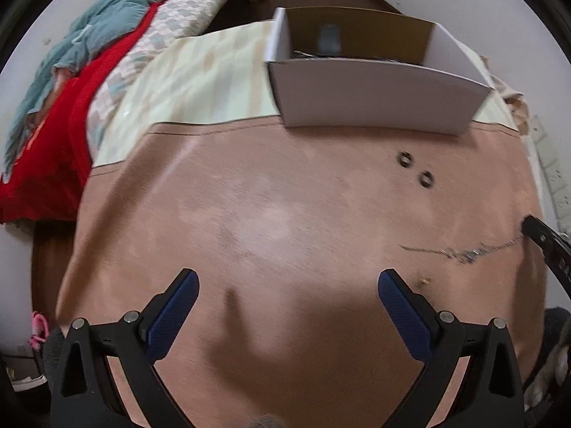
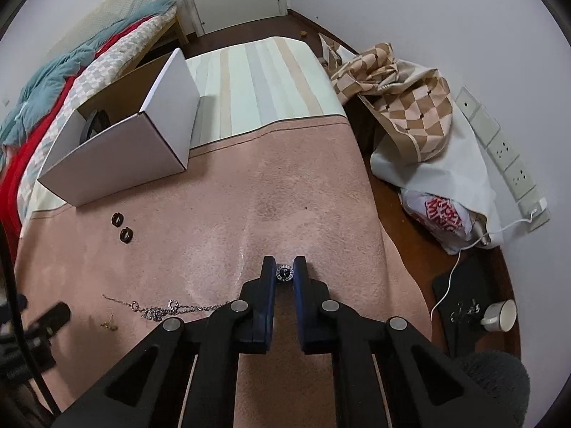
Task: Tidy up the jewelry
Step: 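Move the right tool down to the thin silver necklace, then grasp the tiny gold stud with the left tool while the right tool holds the necklace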
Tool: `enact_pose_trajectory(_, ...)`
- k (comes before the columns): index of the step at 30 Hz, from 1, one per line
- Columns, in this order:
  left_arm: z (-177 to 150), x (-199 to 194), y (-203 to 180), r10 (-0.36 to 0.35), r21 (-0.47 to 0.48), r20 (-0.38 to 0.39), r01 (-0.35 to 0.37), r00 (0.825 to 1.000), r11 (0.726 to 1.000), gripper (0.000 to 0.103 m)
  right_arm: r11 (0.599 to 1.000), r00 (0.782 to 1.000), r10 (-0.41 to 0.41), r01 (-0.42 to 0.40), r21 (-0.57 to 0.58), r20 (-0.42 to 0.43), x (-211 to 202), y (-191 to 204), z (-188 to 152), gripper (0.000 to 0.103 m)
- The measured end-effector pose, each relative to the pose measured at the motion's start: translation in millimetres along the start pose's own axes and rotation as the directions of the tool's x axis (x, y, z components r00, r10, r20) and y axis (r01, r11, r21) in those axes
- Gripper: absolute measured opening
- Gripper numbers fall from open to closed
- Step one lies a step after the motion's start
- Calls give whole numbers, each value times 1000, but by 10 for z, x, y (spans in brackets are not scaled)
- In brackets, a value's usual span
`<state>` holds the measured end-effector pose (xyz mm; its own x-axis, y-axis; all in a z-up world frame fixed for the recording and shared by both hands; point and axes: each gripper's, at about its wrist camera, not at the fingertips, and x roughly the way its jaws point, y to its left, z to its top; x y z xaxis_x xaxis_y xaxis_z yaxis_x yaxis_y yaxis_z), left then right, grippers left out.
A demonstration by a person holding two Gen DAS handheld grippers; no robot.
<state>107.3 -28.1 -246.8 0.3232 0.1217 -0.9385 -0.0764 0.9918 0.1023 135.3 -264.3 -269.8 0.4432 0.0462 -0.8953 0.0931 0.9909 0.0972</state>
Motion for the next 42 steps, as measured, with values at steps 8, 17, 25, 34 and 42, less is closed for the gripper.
enact_pose_trajectory(8,-133,6,-405,-94,60,-34,96,995,994,102,999,1000,1,-2,49,26,-174,-188,14,10)
enact_pose_trajectory(17,-142,37,-641,-142,128,-18,143,990,981,59,998,1000,-8,6,68,23,-175,-283,-3,10)
enact_pose_trajectory(25,-134,-30,-757,-162,177,12,158,987,972,20,997,1000,-14,12,77,24,-182,-310,2,10)
enact_pose_trajectory(34,-117,-40,-729,-190,196,29,181,981,964,6,998,999,-13,11,68,36,-253,-311,6,10)
enact_pose_trajectory(42,-49,-286,-674,-221,210,85,199,972,957,6,999,998,14,-17,51,65,-443,-234,50,10)
